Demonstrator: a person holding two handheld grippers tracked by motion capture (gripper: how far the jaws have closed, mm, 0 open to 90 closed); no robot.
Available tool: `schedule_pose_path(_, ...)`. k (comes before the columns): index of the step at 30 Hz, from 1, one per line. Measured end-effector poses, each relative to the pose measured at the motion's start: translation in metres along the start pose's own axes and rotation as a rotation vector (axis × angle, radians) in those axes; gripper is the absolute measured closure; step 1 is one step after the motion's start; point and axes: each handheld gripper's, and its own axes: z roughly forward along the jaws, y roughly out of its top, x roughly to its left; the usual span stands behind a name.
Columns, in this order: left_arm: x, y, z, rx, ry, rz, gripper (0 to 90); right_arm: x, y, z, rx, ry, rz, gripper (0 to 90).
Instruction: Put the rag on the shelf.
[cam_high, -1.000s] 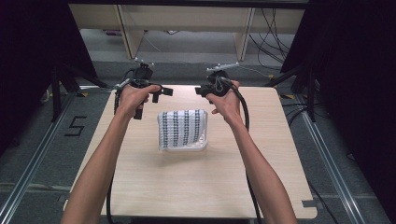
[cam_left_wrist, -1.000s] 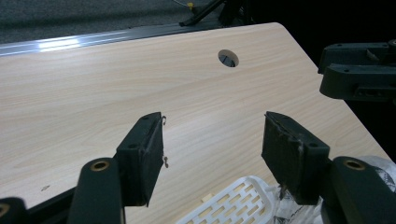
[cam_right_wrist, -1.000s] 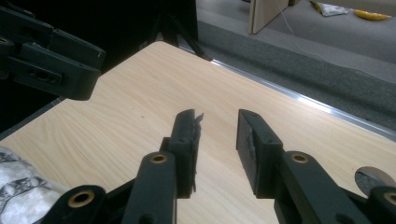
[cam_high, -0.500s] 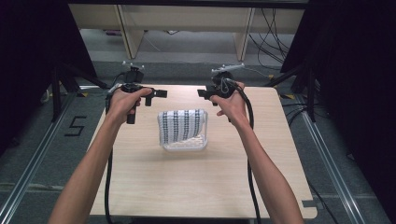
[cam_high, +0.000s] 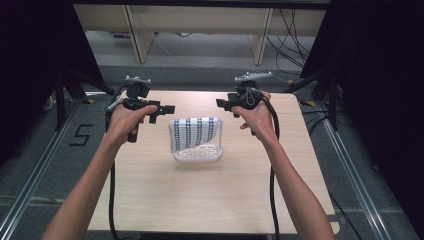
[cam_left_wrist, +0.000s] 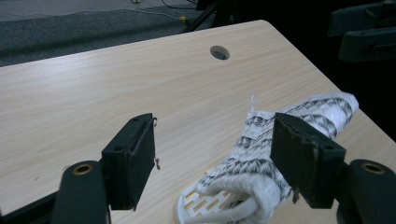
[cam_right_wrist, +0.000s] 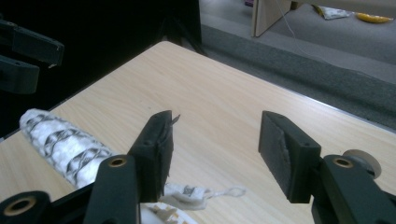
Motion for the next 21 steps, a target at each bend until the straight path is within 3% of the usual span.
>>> schedule_pose_path(4,-0.003,-0.007,-0.003,-0.016,-0.002,-0.002,30.2,0.002,-0.005,-0.007,-0.004,0.001,-0.013,44.5)
schedule_pose_path(6,-0.005,-0.01,-0.006,-0.006,-0.004,0.016,29.7,0.004,-0.006,-0.01,-0.008,0.004,-0.013,43.4)
schedule_pose_path(10,-0.01,-0.015,-0.007,-0.035,-0.041,0.005,29.4,0.009,-0.007,-0.015,-0.008,0.011,-0.021,42.5)
schedule_pose_path(11,-0.009,-0.016,-0.009,-0.025,-0.041,0.024,29.4,0.009,-0.007,-0.016,-0.011,0.015,-0.035,42.2)
schedule_pose_path(13,-0.012,-0.018,-0.01,-0.037,-0.049,0.014,29.0,0.013,-0.008,-0.019,-0.008,0.021,-0.019,41.3)
schedule_pose_path(15,-0.014,-0.02,-0.011,-0.037,-0.056,0.022,28.6,0.014,-0.009,-0.022,-0.01,0.02,-0.041,40.5)
schedule_pose_path(16,-0.013,-0.021,-0.012,-0.023,-0.057,0.038,27.9,0.017,-0.009,-0.024,-0.009,0.021,-0.025,40.4)
schedule_pose_path(18,-0.015,-0.022,-0.013,-0.034,-0.054,0.031,26.9,0.017,-0.01,-0.026,-0.027,0.024,-0.046,39.6)
schedule_pose_path(21,-0.017,-0.025,-0.016,-0.041,-0.063,0.035,26.6,0.02,-0.012,-0.03,-0.019,0.026,-0.04,38.4)
